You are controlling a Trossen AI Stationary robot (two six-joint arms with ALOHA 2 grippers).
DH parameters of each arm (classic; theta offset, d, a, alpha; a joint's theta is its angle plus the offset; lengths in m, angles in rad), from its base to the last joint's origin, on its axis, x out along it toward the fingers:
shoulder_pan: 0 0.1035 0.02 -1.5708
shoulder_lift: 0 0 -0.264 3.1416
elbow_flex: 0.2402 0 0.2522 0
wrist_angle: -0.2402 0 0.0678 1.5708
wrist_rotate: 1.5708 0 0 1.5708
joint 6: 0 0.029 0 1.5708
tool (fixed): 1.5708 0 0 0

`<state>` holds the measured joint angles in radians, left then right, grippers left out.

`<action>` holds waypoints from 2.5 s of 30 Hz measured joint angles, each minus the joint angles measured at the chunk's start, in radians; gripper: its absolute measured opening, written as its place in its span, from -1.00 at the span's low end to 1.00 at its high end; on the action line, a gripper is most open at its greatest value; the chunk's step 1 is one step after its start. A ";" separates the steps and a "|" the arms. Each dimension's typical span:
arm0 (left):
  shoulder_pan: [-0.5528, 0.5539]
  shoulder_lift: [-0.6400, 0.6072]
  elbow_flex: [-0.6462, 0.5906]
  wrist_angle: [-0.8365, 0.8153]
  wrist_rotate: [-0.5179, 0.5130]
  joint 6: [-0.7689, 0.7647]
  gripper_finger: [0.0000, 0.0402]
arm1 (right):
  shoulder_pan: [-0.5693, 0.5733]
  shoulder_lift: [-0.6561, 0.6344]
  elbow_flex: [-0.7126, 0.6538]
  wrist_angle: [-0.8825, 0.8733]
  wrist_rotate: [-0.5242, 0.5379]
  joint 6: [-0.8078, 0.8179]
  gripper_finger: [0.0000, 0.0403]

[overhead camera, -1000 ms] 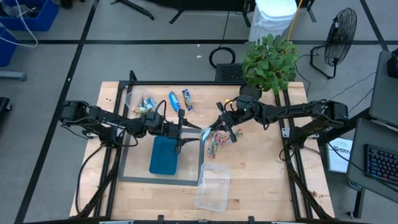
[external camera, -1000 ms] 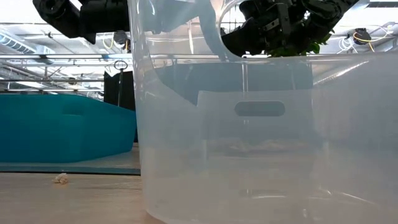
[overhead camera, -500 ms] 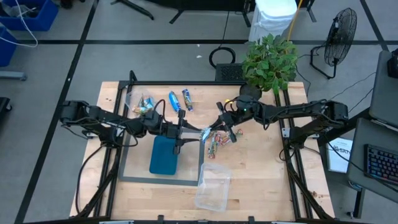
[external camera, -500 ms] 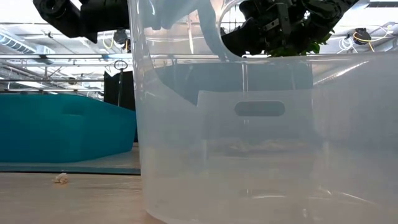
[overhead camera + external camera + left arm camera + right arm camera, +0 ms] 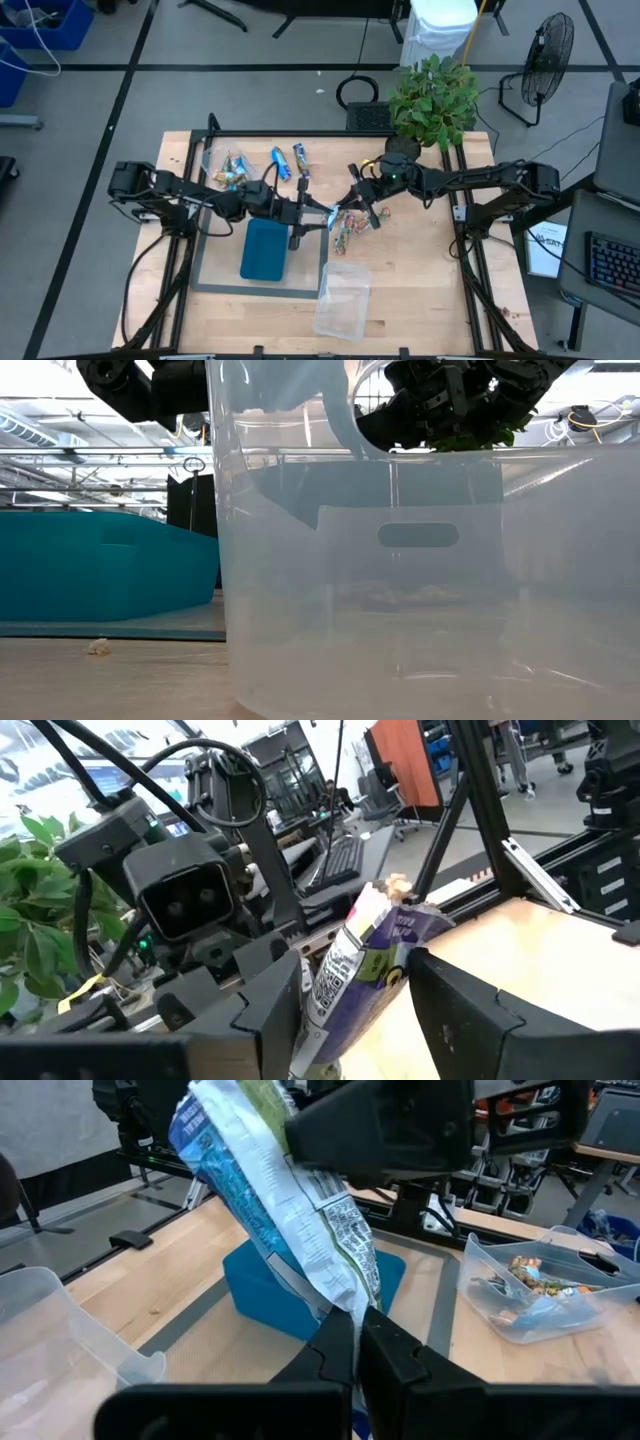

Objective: Pick and place Granola Bars by type
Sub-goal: Put the bottom blue granola bar into the blue bin

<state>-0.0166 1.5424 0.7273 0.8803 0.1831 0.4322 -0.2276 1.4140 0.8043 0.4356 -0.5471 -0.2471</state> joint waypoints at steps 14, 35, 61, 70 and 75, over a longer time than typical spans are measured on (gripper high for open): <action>0.000 -0.010 -0.002 0.004 -0.002 0.038 -0.34 | 0.000 0.000 0.000 -0.015 -0.001 0.000 -1.00; 0.000 -0.104 -0.003 -0.120 -0.076 0.105 -0.85 | -0.042 -0.048 -0.001 -0.184 0.057 0.026 -0.35; -0.125 -0.584 -0.440 -0.105 -0.493 -0.080 -0.88 | -0.127 -0.850 -0.629 -0.015 0.522 0.209 -0.21; -0.161 -0.631 -0.451 -0.154 -0.599 -0.076 -0.89 | -0.127 -1.073 -0.717 -0.029 0.603 0.204 -0.21; -0.163 -0.647 -0.451 -0.199 -0.633 -0.131 -0.89 | -0.127 -1.158 -0.753 -0.064 0.633 0.202 -0.21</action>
<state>-0.1795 0.8951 0.2763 0.6809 -0.4501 0.3010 -0.3542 0.2557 0.0514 0.3711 0.0857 -0.0450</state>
